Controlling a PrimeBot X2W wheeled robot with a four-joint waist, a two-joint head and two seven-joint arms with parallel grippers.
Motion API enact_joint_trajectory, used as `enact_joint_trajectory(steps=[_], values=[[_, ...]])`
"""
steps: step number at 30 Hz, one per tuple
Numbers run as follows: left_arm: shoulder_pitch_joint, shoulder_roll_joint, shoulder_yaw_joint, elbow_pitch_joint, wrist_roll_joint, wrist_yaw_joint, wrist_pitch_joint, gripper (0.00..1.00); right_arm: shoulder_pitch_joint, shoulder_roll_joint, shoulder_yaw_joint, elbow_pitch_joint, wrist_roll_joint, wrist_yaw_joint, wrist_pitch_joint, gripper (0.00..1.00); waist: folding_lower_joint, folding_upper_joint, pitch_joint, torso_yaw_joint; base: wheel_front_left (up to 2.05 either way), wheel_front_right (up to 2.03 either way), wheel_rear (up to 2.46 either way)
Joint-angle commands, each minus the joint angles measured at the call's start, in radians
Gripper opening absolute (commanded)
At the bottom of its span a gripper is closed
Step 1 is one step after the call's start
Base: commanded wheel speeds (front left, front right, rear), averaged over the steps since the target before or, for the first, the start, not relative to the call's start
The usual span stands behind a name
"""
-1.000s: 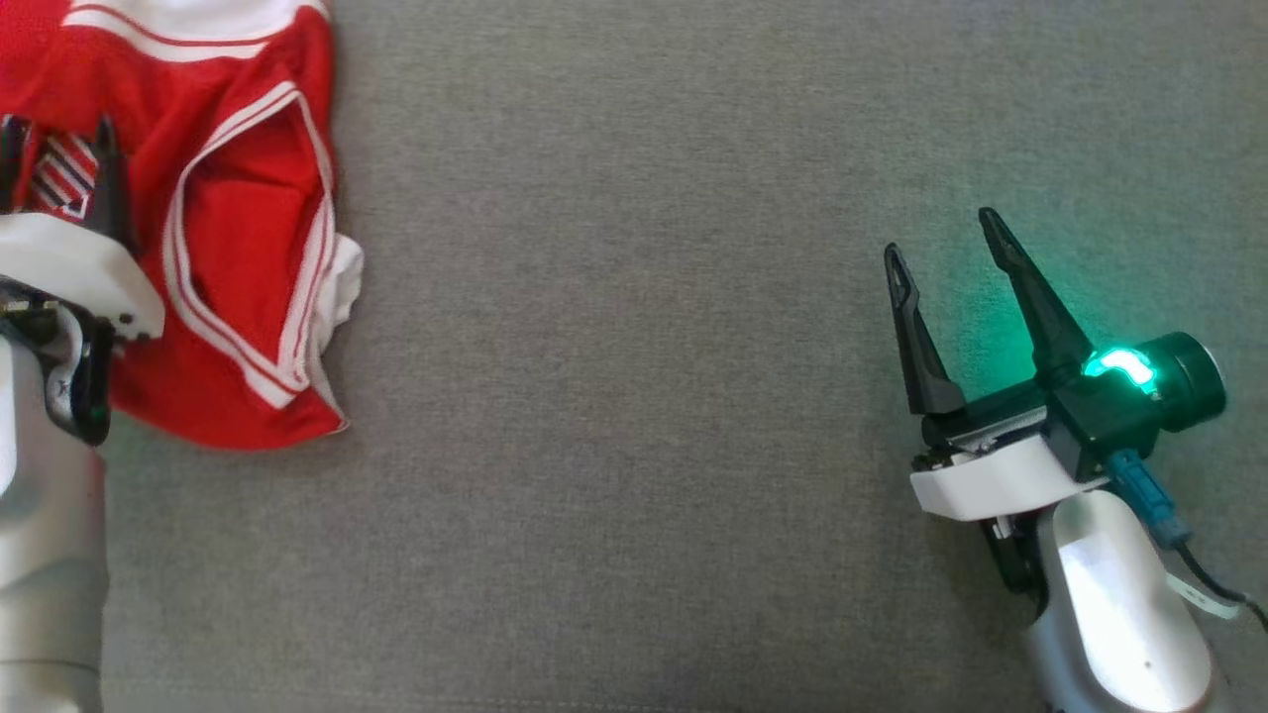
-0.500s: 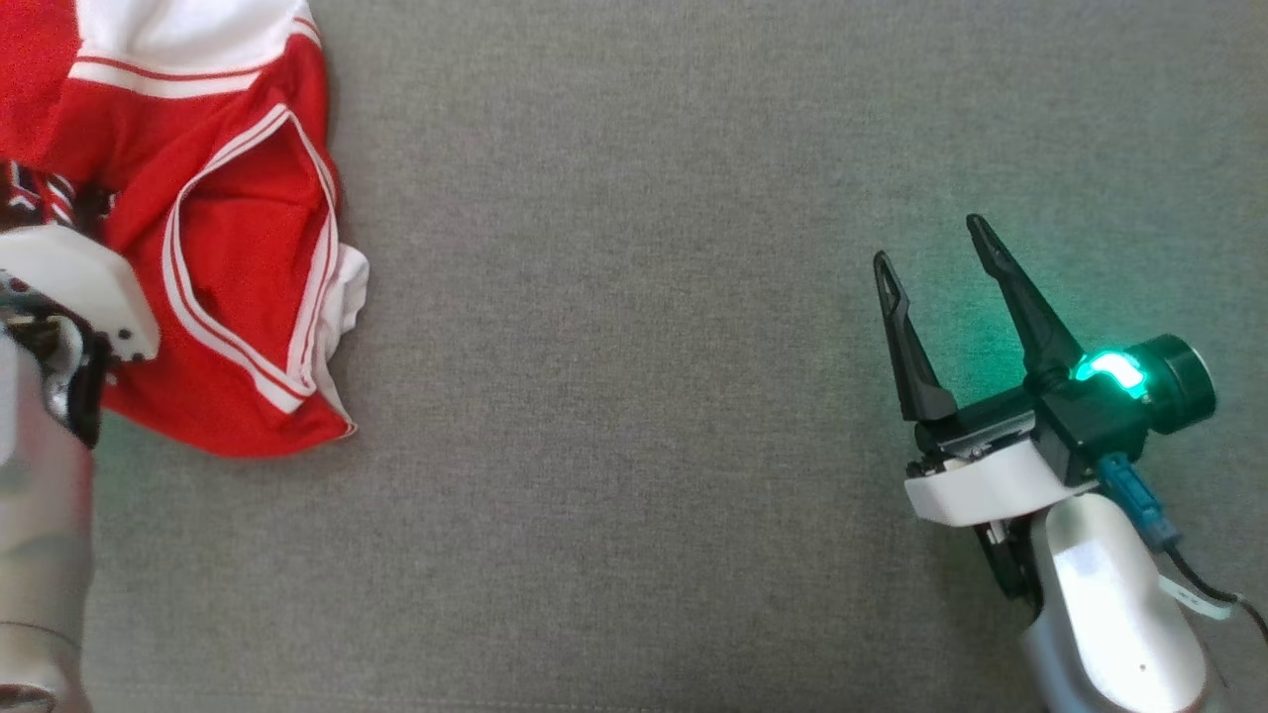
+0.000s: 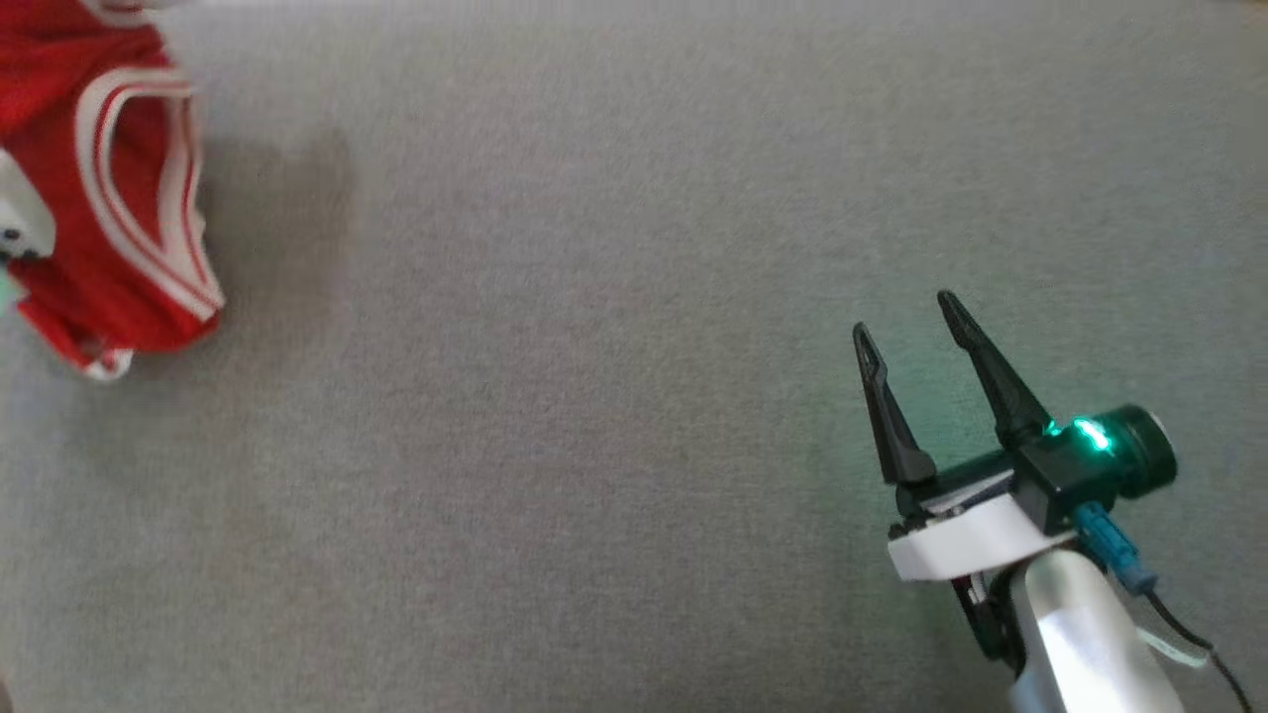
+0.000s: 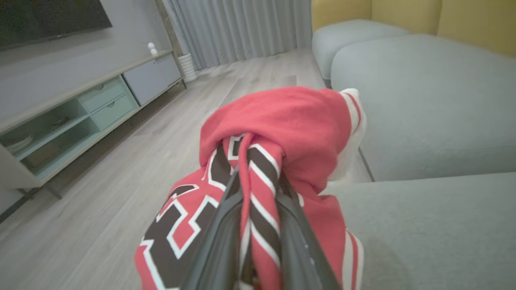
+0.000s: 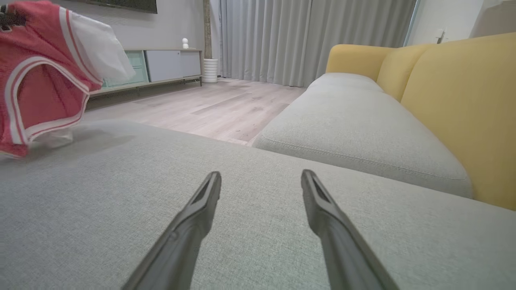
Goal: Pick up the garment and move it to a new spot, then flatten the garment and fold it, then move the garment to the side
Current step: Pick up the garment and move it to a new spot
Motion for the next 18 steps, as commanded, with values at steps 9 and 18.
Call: enact_joint_trajectory(steps=[9,18], values=[[0.130,0.078,-0.055,-0.509,-0.220,0.002,0.169,0.00,0.047,0.011,0.022,-0.033,0.073,0.008,-0.011,1.00,0.0001,0.0000,-0.118,-0.120,0.00,0.00,0.00],[0.313,-0.024,-0.157,-0.979,-0.316,0.046,0.341,0.00,0.052,0.011,0.028,-0.053,0.121,0.008,-0.011,1.00,0.0001,0.0000,-0.109,-0.275,0.00,0.00,0.00]])
